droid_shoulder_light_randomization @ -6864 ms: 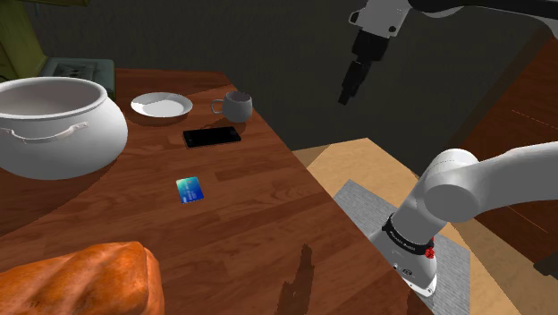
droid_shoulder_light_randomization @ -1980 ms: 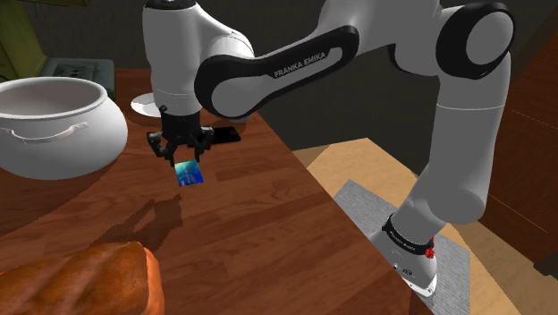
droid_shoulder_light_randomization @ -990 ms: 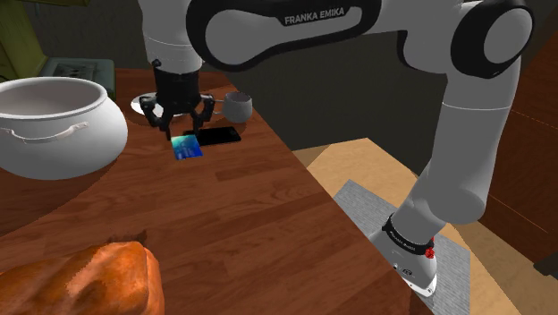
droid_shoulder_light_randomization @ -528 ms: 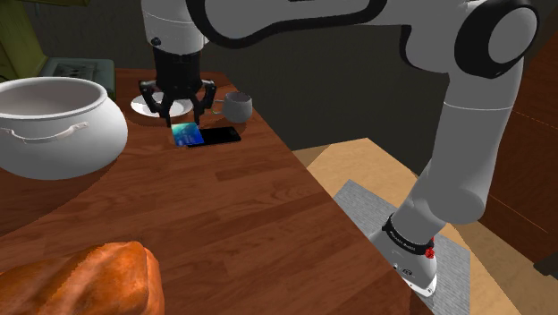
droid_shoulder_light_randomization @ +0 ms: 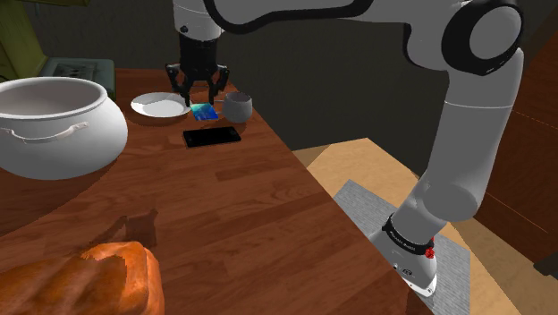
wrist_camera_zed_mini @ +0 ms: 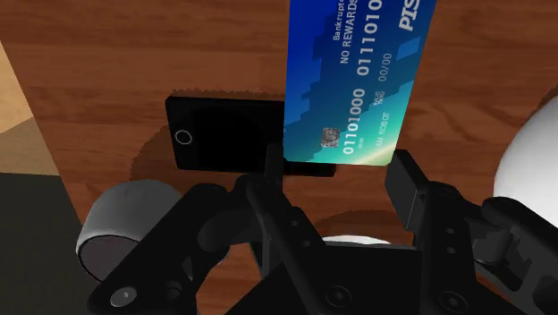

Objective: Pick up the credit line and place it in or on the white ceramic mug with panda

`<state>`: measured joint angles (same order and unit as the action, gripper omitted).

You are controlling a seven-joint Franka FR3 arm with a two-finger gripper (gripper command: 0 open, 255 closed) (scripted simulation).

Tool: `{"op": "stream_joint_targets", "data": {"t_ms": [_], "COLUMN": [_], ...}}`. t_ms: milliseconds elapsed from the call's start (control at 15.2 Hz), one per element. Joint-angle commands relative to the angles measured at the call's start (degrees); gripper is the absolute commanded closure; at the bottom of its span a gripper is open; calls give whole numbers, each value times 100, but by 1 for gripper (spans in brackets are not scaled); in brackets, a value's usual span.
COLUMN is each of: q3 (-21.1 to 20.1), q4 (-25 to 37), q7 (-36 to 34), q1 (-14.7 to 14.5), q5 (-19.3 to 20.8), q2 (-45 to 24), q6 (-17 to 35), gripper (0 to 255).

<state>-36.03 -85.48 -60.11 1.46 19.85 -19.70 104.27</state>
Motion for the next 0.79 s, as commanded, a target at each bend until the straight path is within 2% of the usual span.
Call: {"op": "stream_joint_targets", "data": {"t_ms": [0, 396, 726], "q3": [68, 287, 473], "q4": [63, 507, 1149], "q7": [255, 942, 1493], "q1": [164, 546, 769], "q5": [-19, 12, 94], "q2": [-26, -307, -717], "q6": [8, -59, -228], "gripper": [255, 255, 255]}}
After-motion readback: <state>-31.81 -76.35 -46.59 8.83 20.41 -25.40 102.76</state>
